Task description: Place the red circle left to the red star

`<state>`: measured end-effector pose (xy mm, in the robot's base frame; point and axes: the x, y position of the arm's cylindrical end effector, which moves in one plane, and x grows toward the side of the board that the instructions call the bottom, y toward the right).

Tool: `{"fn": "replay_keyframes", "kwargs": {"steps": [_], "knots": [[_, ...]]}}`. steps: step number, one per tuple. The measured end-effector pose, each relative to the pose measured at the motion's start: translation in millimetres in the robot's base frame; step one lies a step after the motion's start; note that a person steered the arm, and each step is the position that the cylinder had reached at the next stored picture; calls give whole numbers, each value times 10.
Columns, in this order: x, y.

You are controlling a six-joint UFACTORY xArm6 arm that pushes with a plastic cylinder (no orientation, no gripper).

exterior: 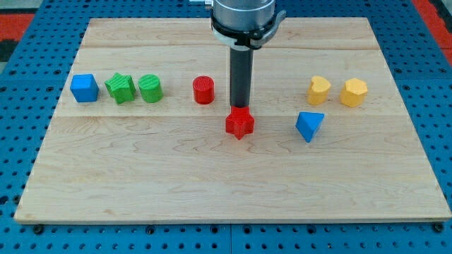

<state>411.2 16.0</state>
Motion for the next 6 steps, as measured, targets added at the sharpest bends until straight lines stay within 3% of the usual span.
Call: {"fn": "replay_keyframes", "kwargs": {"steps": [1, 2, 4, 6], "knots": [[-582, 29], [-735, -315], [286, -568], [-666, -563]]}}
